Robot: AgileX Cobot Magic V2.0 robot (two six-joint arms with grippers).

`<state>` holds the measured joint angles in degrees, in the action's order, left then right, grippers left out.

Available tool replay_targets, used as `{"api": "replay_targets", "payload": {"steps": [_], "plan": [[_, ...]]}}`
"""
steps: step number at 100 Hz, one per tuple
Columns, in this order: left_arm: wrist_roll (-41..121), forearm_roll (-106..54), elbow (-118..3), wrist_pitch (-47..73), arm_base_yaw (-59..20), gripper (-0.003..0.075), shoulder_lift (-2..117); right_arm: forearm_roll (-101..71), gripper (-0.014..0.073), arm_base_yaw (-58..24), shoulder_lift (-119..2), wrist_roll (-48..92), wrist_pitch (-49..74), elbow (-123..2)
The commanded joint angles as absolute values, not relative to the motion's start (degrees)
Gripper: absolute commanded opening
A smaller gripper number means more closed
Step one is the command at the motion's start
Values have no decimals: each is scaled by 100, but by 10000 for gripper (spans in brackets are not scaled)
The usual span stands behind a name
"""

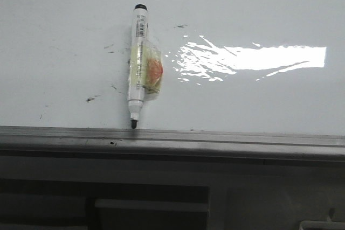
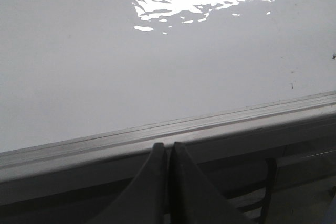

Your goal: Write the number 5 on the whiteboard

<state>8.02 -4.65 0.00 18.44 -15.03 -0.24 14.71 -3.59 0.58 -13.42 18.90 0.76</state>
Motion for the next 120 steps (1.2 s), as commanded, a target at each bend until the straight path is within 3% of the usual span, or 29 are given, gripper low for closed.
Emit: {"api": "replay_targets", "payload": {"steps": [1, 95, 108, 120], "plan": [[748, -528, 143, 1388, -1495, -20, -170, 1502, -64, -327, 155, -1318, 1734, 189], [748, -528, 143, 1296, -1495, -20, -170, 1560, -64, -327, 155, -1318, 1685, 189], [748, -846, 143, 956, -1495, -20, -170, 1806, -64, -327, 155, -1318, 717, 189], [746, -2199, 143, 375, -1495, -20, -170, 1784, -64, -327, 155, -1344, -586, 189]]}}
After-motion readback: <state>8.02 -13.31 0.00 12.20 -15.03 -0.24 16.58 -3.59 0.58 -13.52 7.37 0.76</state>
